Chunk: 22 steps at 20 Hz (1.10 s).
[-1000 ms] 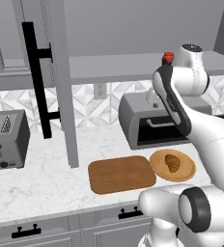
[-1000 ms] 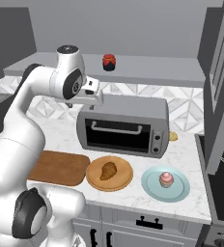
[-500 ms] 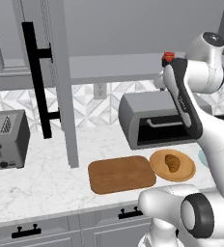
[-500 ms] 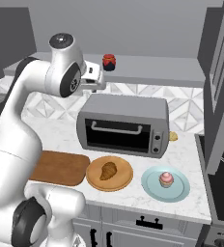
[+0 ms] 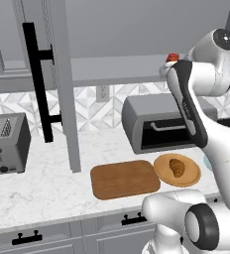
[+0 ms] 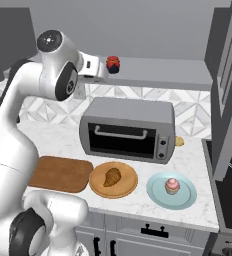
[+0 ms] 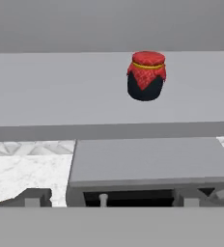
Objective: From the different types of pastries on the counter, select a croissant and place it on the cutting board. Then retrieve a jar of jam from the cabinet and place it alongside the croissant on the cutting board.
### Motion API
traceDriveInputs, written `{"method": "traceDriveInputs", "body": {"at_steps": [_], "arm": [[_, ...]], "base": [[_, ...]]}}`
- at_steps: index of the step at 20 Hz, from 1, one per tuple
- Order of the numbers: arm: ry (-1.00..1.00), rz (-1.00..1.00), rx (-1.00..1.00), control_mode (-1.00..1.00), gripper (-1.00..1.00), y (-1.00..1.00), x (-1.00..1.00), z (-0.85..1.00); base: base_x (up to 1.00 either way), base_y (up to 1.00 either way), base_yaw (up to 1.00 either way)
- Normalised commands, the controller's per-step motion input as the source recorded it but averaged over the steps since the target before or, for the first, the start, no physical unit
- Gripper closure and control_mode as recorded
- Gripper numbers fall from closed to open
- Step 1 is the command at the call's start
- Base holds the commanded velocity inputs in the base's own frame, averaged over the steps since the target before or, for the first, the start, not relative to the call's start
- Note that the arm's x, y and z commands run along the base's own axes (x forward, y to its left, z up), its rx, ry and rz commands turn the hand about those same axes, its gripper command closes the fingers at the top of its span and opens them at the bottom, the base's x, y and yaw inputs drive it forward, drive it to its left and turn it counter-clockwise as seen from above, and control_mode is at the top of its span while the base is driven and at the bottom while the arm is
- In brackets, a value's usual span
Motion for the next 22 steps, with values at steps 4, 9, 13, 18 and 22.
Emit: {"method": "traceDriveInputs", "body": {"at_steps": [4, 9, 13, 18, 22], "arm": [[0.00, -0.05, 0.00, -1.00, -1.00, -0.12, 0.35, 0.43], [-0.01, -0.02, 0.00, -1.00, -1.00, -0.15, 0.05, 0.39], [-0.01, 0.00, 0.00, -1.00, -1.00, -0.34, 0.05, 0.06], [0.00, 0.00, 0.00, -1.00, -1.00, -0.14, 0.51, -0.09], [0.00, 0.00, 0.00, -1.00, -1.00, -0.04, 0.44, -0.03]], "base": [[0.00, 0.00, 0.00], [0.00, 0.00, 0.00], [0.00, 0.00, 0.00], [0.00, 0.00, 0.00], [0.00, 0.00, 0.00]]}}
